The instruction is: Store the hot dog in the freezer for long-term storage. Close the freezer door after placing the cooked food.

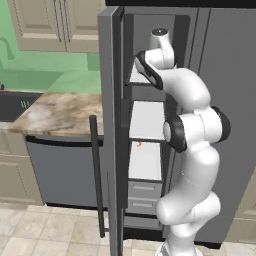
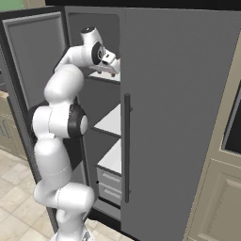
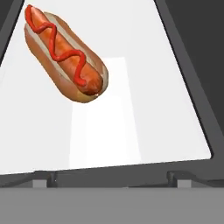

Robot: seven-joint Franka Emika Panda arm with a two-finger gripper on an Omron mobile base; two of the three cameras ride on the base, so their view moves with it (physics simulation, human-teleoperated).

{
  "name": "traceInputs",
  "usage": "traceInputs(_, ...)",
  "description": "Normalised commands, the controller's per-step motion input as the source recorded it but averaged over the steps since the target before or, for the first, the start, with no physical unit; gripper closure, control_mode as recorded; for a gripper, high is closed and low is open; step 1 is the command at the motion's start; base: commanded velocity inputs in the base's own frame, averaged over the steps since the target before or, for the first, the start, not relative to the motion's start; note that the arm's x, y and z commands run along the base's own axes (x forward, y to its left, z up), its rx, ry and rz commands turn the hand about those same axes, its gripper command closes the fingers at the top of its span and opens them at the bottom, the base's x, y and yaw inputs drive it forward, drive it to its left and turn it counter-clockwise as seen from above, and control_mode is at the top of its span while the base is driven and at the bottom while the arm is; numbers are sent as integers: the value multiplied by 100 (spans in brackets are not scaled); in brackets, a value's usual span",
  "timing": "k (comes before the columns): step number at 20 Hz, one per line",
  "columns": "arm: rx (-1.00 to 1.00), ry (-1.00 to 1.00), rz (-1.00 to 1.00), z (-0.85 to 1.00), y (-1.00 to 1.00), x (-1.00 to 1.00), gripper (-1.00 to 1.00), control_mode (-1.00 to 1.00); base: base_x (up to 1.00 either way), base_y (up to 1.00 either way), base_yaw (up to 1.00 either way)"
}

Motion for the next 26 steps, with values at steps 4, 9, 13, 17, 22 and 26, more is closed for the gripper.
traceInputs(4, 0, -1, 4, 0, 7, -42, -100, -100, 0, 0, 0)
traceInputs(9, 0, 0, 0, 0, 11, -44, -100, -100, 0, 0, 0)
traceInputs(13, 0, 0, 0, 1, 0, -45, -100, -100, 0, 0, 0)
traceInputs(17, 0, 0, 0, 8, 0, -50, -100, -100, 0, 0, 0)
traceInputs(22, 0, 0, 0, 5, 6, -65, -100, -100, 0, 0, 0)
traceInputs(26, 0, 0, 0, 17, 7, -74, -100, -100, 0, 0, 0)
